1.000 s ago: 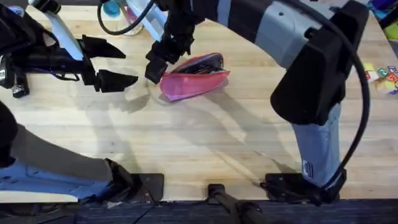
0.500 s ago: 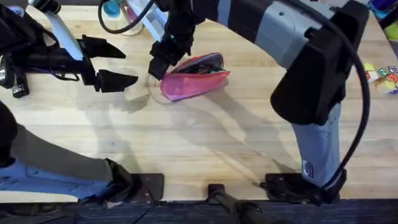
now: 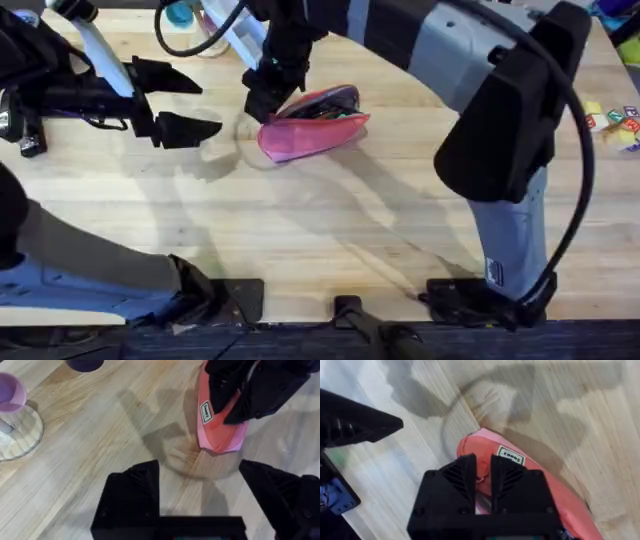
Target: Unzip the bag, pick up the pens from the table one at a time and place them inside, then zip the bag closed.
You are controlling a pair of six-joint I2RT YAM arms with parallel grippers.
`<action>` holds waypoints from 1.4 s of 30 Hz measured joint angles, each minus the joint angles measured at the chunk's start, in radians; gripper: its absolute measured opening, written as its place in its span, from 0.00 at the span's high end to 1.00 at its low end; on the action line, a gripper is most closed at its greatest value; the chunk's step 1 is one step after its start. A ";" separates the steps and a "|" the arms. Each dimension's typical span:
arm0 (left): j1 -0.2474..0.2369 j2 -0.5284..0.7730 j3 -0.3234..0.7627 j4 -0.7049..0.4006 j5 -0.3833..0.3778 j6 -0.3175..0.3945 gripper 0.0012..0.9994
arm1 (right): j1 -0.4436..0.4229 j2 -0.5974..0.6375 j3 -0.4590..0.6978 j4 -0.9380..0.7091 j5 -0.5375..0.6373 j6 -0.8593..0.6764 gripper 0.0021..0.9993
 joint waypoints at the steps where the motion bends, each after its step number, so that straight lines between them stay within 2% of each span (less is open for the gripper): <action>1: 0.000 0.000 0.000 0.000 0.000 0.000 0.01 | 0.001 0.000 0.000 -0.001 -0.001 0.000 0.87; 3: 0.000 0.000 0.000 0.000 0.000 0.000 0.01 | 0.003 0.000 0.000 -0.002 -0.002 0.002 0.96; 4: 0.000 0.000 0.000 0.000 0.000 0.000 0.01 | 0.004 0.000 0.000 -0.002 -0.002 0.002 0.97; 33: 0.000 0.000 0.000 0.000 0.000 0.000 0.01 | 0.005 -0.002 0.000 -0.003 0.000 0.002 0.97; 42: 0.000 0.000 0.000 0.000 0.000 0.000 0.01 | 0.005 -0.036 0.000 0.004 0.002 0.002 0.97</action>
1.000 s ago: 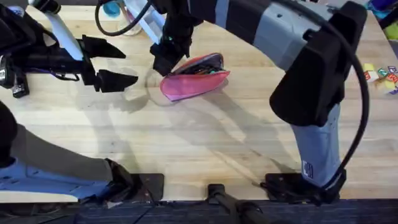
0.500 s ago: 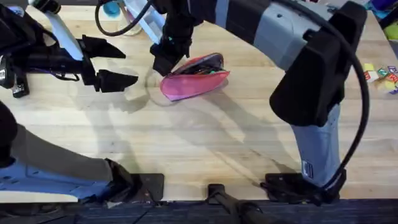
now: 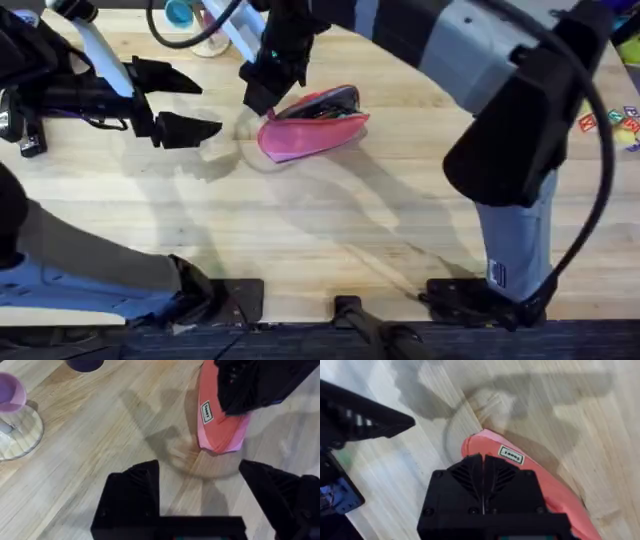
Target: Unzip the bag, pick up the pens from the table one at a time and place them inside, then zip the bag closed.
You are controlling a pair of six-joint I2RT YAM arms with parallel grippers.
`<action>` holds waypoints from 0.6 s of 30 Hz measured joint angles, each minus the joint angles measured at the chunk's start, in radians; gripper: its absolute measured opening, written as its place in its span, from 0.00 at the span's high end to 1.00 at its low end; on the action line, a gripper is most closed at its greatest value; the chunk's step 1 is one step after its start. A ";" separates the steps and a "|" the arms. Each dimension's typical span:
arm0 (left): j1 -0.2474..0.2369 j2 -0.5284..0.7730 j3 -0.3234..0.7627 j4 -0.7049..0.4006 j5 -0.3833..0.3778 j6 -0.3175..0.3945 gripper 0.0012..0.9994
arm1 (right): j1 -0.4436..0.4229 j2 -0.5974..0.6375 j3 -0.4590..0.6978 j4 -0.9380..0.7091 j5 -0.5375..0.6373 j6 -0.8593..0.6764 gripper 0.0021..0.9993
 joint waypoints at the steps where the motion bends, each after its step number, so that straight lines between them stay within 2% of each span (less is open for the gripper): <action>1: 0.000 0.000 0.000 0.000 0.000 0.000 0.01 | 0.000 -0.007 0.000 0.000 0.000 0.000 0.97; 10: 0.000 0.000 0.000 -0.001 0.000 0.000 0.00 | 0.000 -0.017 0.000 0.000 0.000 0.000 0.97; 18: 0.000 0.000 0.000 -0.098 0.000 0.001 0.01 | 0.000 -0.017 0.000 0.000 0.000 0.000 0.97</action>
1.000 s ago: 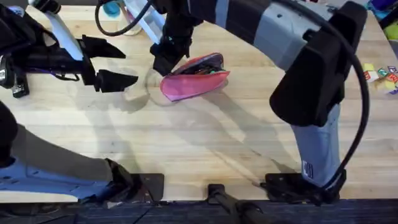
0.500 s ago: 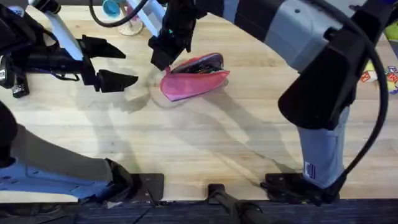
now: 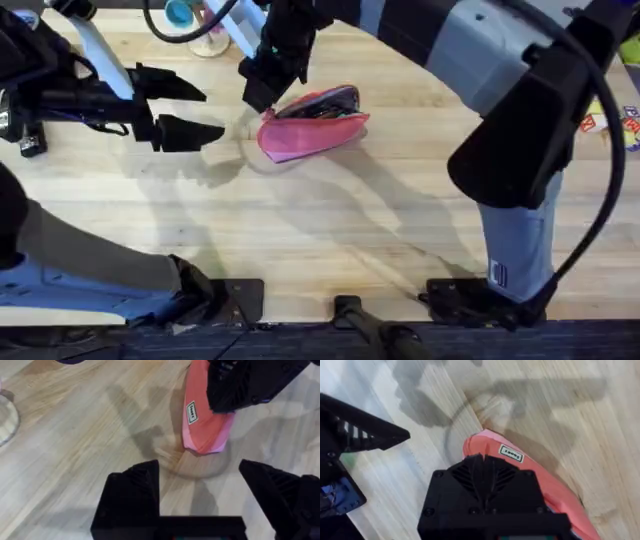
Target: Unzip the bag, pick up the pens from the table one at a time and place them inside, then zip the bag closed.
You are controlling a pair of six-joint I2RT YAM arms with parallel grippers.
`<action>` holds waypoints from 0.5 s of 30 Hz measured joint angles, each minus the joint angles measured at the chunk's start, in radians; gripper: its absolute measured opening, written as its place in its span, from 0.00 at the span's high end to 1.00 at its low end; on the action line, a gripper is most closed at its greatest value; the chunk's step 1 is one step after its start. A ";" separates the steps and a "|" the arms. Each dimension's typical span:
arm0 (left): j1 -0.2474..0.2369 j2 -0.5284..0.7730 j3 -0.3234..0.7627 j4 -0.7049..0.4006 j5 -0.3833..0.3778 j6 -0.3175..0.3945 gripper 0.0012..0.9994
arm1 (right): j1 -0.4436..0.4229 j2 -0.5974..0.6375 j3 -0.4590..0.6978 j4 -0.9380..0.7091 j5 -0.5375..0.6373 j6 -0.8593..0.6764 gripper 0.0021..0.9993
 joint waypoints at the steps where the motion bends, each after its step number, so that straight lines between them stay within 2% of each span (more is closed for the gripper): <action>1: 0.000 0.000 0.000 -0.009 0.000 0.000 0.01 | 0.000 0.000 0.000 0.000 0.000 0.000 0.97; 15: -0.011 0.000 0.000 -0.068 0.006 0.002 0.01 | 0.000 0.000 0.000 0.000 0.000 0.000 0.97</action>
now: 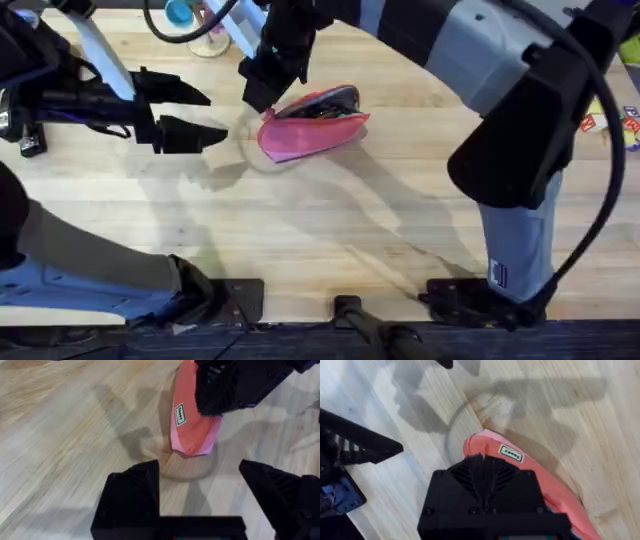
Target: Unzip the bag, pick up the pens from the table one at a time and place them inside, then zip the bag closed.
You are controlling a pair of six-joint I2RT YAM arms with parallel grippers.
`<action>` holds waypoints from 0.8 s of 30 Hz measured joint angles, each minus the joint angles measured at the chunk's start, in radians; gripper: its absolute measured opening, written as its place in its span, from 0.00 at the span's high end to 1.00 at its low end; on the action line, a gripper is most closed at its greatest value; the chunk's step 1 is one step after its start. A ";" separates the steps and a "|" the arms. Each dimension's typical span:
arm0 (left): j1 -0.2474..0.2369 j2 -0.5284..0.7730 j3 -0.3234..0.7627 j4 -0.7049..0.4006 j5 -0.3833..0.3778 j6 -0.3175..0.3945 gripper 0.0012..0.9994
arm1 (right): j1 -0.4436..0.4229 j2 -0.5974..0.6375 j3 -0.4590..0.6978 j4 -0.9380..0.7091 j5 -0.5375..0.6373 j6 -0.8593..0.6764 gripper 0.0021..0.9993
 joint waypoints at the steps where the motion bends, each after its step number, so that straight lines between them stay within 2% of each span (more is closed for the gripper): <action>1: -0.007 0.000 0.000 0.000 -0.006 0.000 0.01 | 0.000 0.000 0.000 0.000 0.000 0.000 0.97; 13: -0.157 0.000 -0.084 0.105 -0.057 0.001 0.01 | 0.000 0.000 0.000 0.000 0.000 0.000 0.97; 19: -0.165 0.023 -0.124 0.136 -0.039 0.029 0.01 | 0.000 0.000 0.000 0.000 0.000 0.000 0.97; 20: -0.165 0.063 -0.135 0.137 -0.002 0.057 0.01 | 0.000 0.000 0.000 0.000 0.000 0.000 0.97; 24: -0.170 0.108 -0.137 0.154 0.057 0.084 0.01 | 0.000 0.000 0.000 0.000 0.000 0.000 0.97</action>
